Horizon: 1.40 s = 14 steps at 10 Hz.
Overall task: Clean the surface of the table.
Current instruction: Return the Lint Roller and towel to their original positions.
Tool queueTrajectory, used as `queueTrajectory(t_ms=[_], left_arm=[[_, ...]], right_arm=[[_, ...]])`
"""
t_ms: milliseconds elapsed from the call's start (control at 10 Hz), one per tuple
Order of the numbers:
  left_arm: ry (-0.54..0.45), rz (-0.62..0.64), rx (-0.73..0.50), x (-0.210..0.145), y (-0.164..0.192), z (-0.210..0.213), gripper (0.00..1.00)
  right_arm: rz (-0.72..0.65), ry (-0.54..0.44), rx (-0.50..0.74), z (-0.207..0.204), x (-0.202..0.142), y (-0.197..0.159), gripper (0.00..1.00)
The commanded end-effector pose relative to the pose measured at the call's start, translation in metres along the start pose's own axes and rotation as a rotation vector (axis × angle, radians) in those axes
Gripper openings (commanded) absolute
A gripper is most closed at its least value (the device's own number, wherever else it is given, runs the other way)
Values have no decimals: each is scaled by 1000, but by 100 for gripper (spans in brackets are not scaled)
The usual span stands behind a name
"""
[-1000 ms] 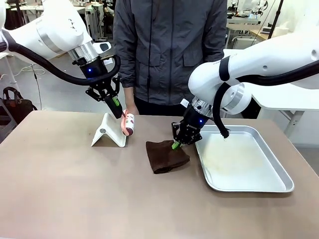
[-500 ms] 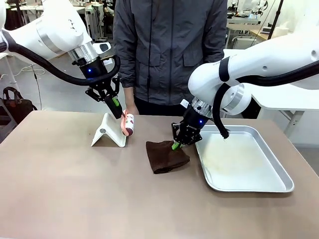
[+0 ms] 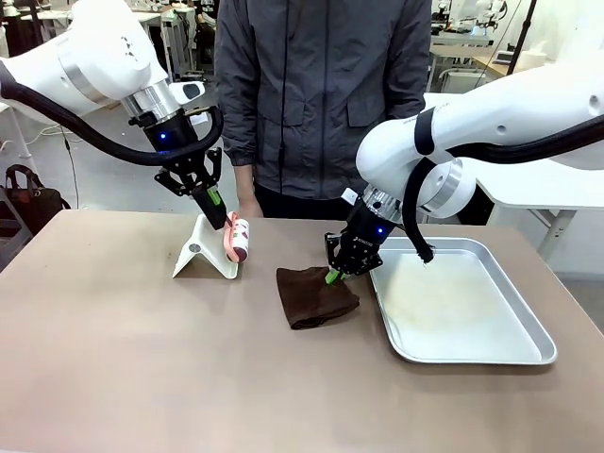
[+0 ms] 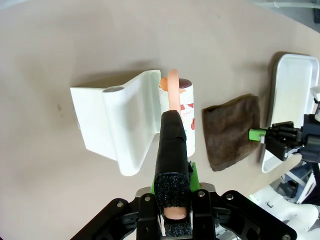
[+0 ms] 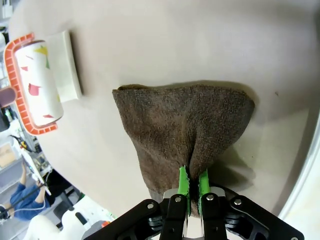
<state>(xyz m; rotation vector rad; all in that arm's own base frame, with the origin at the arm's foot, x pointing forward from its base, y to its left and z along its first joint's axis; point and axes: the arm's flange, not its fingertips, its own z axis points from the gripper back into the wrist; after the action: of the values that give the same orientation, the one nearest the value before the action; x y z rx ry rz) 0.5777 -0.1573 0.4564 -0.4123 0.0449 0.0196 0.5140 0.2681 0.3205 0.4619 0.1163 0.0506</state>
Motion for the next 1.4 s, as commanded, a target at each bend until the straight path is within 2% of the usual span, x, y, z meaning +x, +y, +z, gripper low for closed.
queueTrajectory(t_ms=[0, 300, 1300], left_arm=[[-1, 5, 25, -8, 3, -3, 22], [31, 20, 40, -5, 7, -12, 22], [-16, 58, 62, 4, 14, -28, 22]], right_arm=[[-1, -15, -5, -1, -2, -1, 8], [-1, -15, -5, -1, -2, -1, 8], [-1, -15, -5, -1, -2, -1, 8]])
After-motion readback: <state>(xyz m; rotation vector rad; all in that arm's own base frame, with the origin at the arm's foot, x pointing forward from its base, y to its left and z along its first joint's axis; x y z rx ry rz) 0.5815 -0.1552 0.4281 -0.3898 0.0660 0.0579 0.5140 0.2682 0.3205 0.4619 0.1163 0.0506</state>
